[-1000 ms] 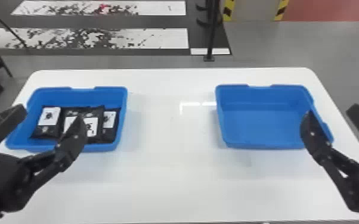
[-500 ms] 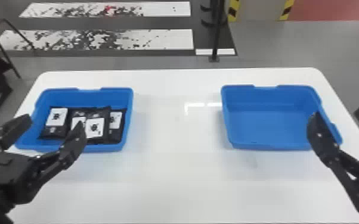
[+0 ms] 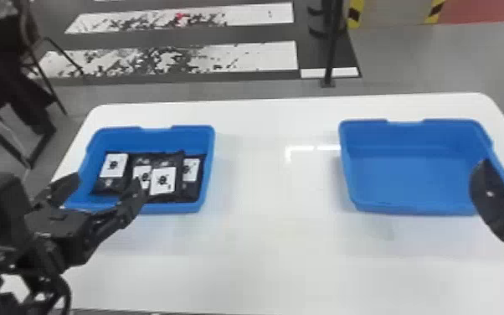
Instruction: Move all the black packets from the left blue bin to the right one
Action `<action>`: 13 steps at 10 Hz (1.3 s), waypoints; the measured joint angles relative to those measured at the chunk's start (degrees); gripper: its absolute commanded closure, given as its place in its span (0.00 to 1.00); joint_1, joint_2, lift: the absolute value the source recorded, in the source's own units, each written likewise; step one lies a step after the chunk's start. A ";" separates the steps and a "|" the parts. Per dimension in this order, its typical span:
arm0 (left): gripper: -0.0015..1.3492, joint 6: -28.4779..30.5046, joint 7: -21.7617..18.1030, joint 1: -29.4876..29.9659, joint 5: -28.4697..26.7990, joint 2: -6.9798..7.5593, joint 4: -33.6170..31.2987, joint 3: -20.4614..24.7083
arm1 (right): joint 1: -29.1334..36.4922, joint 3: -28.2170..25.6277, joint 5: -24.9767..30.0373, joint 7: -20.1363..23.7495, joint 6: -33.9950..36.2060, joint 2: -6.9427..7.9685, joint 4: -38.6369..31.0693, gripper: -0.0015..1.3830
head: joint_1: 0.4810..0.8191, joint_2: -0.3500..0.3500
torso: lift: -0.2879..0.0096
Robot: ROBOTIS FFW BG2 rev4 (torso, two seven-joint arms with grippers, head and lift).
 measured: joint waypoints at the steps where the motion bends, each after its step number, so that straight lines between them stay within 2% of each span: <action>1: 0.08 2.16 0.27 -2.62 -0.76 0.39 2.04 0.17 | -0.10 0.05 0.00 0.00 0.00 0.00 0.07 0.29 | 0.63 0.70 | 0.50; 4: 0.08 12.85 1.72 -9.69 -4.16 1.89 4.62 0.35 | -0.23 0.19 -0.06 0.00 0.00 0.00 0.47 0.29 | 0.63 0.76 | 0.50; 6: 0.08 16.83 1.83 -14.74 -7.29 3.22 7.94 -0.37 | -0.32 0.34 -0.11 0.08 0.00 0.00 0.74 0.29 | 0.63 0.80 | 0.50; 7: 0.08 18.41 1.82 -17.59 -7.55 4.33 10.62 -1.18 | -0.36 0.43 -0.11 0.09 0.00 0.00 0.86 0.29 | 0.63 0.80 | 0.50; 10: 0.08 20.39 1.71 -24.41 -5.00 8.26 19.23 -6.86 | -0.51 0.53 -0.20 0.09 0.00 0.00 1.13 0.29 | 0.63 0.73 | 0.50; 11: 0.08 21.22 1.65 -25.89 -4.39 8.93 21.33 -9.04 | -0.51 0.53 -0.24 0.09 0.00 0.00 1.22 0.29 | 0.63 0.69 | 0.50; 13: 0.08 22.20 1.48 -28.11 -4.95 9.08 25.17 -11.92 | -0.65 0.53 -0.34 0.09 -0.09 0.00 1.40 0.29 | 0.63 0.65 | 0.50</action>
